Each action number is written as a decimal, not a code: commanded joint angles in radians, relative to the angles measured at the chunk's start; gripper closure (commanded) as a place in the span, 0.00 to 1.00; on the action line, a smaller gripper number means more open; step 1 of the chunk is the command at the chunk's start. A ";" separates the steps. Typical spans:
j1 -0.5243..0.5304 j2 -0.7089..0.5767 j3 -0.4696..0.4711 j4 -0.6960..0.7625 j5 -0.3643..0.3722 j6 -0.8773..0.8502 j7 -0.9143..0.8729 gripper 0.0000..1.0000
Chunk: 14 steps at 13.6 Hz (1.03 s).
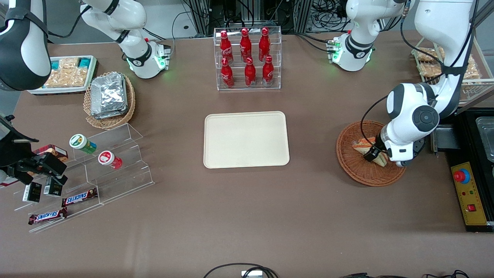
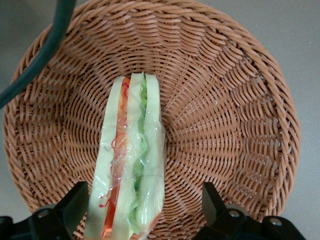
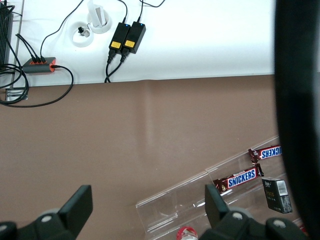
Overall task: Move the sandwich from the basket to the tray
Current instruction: 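Lower the open left gripper around the sandwich and close it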
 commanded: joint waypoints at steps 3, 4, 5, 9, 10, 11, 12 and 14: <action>0.004 0.020 0.018 -0.026 0.015 0.063 -0.042 0.00; 0.004 0.023 0.018 -0.035 0.015 0.080 -0.043 0.00; 0.004 0.024 0.020 -0.048 0.014 0.106 -0.043 0.00; 0.004 0.030 0.027 -0.056 0.015 0.124 -0.043 0.36; 0.004 0.030 0.027 -0.061 0.015 0.126 -0.043 0.78; 0.004 0.034 0.027 -0.061 0.024 0.126 -0.040 1.00; 0.002 0.041 0.026 -0.061 0.037 0.126 -0.040 1.00; 0.002 0.040 0.026 -0.061 0.038 0.124 -0.039 1.00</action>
